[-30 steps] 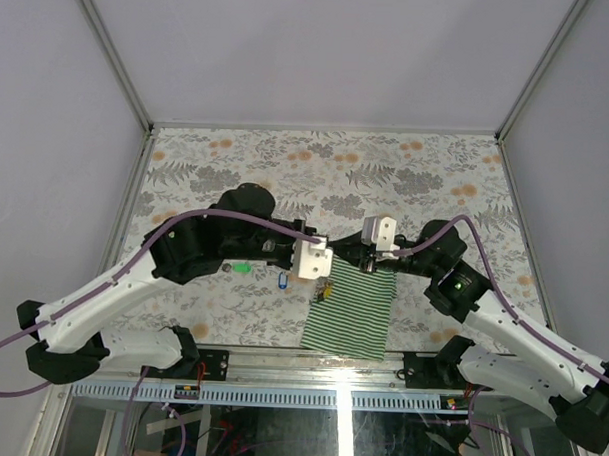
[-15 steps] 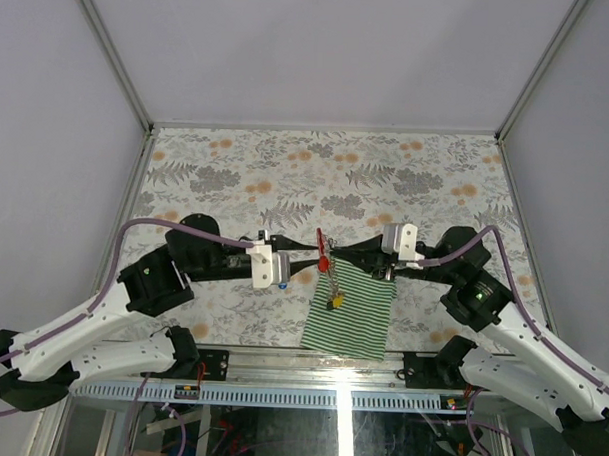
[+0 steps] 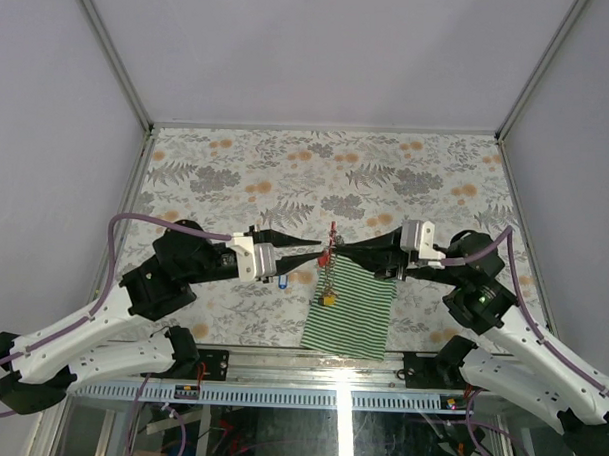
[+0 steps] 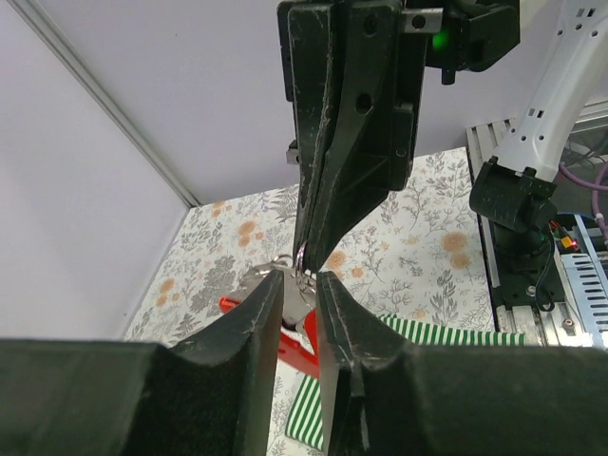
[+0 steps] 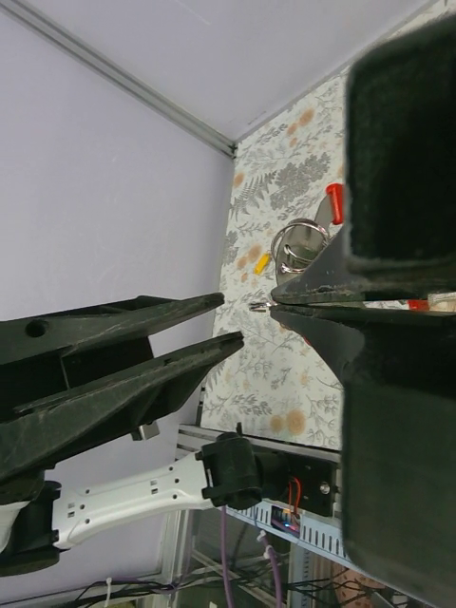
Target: Put the keys on the keyring
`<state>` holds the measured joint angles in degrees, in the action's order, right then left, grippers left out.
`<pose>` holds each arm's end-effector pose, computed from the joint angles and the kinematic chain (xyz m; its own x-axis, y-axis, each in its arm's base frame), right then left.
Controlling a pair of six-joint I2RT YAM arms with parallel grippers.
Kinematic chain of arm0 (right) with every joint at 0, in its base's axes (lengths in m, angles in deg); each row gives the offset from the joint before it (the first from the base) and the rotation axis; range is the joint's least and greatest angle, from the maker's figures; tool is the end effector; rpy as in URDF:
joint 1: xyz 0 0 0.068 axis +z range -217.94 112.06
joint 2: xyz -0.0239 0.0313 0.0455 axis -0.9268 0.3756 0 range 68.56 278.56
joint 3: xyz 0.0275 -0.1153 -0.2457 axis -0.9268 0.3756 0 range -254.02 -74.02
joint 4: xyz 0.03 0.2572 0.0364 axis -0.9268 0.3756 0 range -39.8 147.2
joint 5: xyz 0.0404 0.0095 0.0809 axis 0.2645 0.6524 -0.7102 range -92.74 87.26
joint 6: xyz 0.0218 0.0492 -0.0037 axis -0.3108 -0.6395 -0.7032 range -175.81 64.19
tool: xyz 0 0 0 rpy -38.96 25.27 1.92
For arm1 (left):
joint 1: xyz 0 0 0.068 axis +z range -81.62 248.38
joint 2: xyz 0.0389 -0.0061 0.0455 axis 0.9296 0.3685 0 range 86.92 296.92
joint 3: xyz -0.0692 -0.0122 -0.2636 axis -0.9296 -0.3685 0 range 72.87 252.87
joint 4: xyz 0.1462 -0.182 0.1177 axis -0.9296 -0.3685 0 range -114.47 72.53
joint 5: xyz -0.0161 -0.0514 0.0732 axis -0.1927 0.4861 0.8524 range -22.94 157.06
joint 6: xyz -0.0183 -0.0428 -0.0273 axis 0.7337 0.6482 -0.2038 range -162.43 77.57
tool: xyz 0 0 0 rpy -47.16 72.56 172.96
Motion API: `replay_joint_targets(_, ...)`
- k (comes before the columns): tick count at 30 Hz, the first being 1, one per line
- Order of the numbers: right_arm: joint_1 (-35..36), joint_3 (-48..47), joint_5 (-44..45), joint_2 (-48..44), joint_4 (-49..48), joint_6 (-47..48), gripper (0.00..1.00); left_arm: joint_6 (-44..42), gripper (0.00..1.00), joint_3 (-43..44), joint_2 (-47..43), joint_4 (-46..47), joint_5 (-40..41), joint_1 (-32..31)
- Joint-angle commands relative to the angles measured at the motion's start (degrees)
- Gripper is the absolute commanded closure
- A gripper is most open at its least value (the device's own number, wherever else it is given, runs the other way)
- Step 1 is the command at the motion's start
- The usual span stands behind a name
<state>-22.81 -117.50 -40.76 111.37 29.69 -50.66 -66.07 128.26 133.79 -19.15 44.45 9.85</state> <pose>0.1014 0.1330 0.3927 0.3405 0.2418 -0.9086 -0.9367 0.1711 -0.3054 0.0818 -0.1598 0.4145 0.4526 -0.0305 -0.8912 0.8789 0.1841 0.4400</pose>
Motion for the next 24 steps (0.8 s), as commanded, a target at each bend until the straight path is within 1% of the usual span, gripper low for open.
replay_joint_targets(1,0.2,-0.6,-1.9,-1.8,-8.2,-2.1,1.0,-0.3,0.79,0.5,-0.5,2.0,-0.6,-0.4)
replay_joint_targets(8,0.2,-0.8,-5.0,-2.0,-9.1,-2.2,1.0,-1.2,0.77,2.1,0.3,0.3,-2.9,-0.3)
replay_joint_targets(18,0.2,-1.2,-6.1,-2.0,-8.5,-1.8,1.0,-1.5,0.77,3.3,1.6,-0.3,-5.3,-0.3)
replay_joint_targets(24,0.2,-1.2,-6.3,-1.9,-8.3,-1.5,1.0,-1.4,0.77,4.1,2.6,-0.9,-8.1,-0.3)
